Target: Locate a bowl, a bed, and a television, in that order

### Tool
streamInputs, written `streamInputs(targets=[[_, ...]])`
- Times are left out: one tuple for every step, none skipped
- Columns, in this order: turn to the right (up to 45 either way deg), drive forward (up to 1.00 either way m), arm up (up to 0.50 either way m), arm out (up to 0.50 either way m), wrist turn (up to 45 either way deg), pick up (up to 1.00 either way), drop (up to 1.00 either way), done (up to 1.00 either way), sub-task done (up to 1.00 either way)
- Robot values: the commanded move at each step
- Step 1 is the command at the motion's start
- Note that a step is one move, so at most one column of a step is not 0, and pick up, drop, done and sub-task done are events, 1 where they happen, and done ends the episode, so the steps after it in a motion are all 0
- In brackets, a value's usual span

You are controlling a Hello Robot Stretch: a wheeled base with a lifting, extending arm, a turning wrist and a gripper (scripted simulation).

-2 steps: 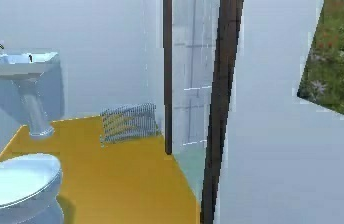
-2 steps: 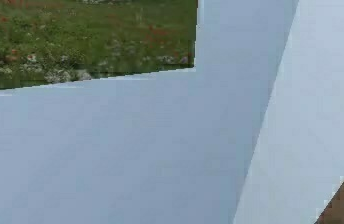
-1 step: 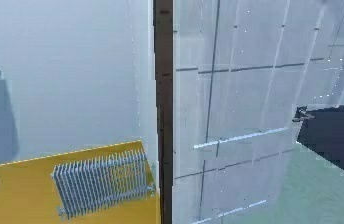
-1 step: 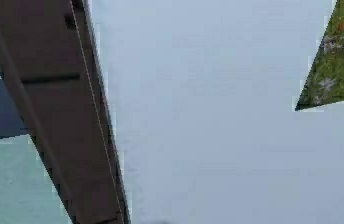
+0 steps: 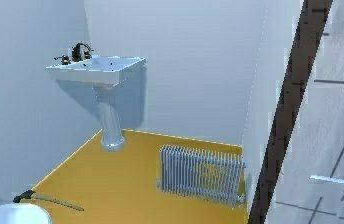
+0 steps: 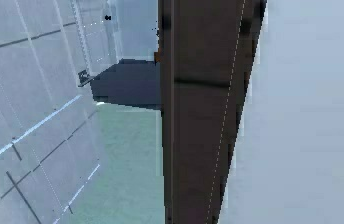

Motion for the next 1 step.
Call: streamInputs(targets=[[0.0, 0.05, 0.00, 0.00, 0.0, 0.00, 0.00, 0.00, 0.00]])
